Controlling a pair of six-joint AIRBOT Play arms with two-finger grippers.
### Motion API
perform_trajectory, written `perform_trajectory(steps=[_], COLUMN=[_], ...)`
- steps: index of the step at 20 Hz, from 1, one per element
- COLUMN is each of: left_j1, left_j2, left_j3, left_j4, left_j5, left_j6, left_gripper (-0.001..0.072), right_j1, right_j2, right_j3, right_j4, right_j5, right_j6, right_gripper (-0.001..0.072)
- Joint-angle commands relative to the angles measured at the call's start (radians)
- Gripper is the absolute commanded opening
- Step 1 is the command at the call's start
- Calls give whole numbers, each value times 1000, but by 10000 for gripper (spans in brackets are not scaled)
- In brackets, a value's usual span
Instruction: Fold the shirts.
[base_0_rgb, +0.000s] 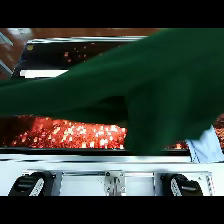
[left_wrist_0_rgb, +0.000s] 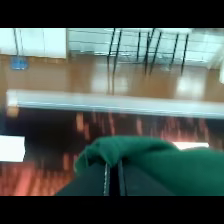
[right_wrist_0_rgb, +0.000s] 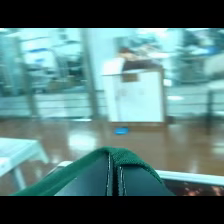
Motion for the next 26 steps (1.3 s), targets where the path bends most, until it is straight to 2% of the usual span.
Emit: perform_trajectory(steps=[1, 5, 8, 10, 12, 14, 19, 21, 23, 24, 26], left_j1=[1, 0, 0, 0, 1, 1, 1, 0, 0, 0, 0], left_j2=[6, 5, 5, 2, -33, -119, -457, -579, -686, -737, -828], left_j3=[-26, -271, -529, -722, -887, -992, -939, -895, -859, -846, -832], left_j4=[3, 3, 3, 4, 4, 4, 3, -5, -34, -66, -151], left_j5=[-289, -335, -290, -204, -86, 65, 537, 711, 853, 904, 920], left_j6=[-50, -48, -48, -48, -49, -49, -49, -49, -50, -50, -50], left_gripper=[54, 55, 55, 54, 55, 55, 55, 55, 55, 55, 55], right_j1=[-1, -1, -1, 0, 13, 58, 172, 195, 201, 201, 201], right_j2=[33, -54, -171, -253, -349, -475, -796, -872, -941, -973, -1024], right_j3=[12, 10, -42, -144, -272, -360, -368, -368, -368, -368, -368], right_j4=[-166, -232, -277, -323, -352, -359, -278, -249, -249, -249, -249], right_j5=[130, 353, 513, 517, 383, 135, -546, -724, -806, -795, -724], right_j6=[151, 164, 167, 167, 130, 101, 93, 93, 93, 93, 94], right_gripper=[60, 60, 60, 60, 60, 60, 60, 60, 60, 61, 61])
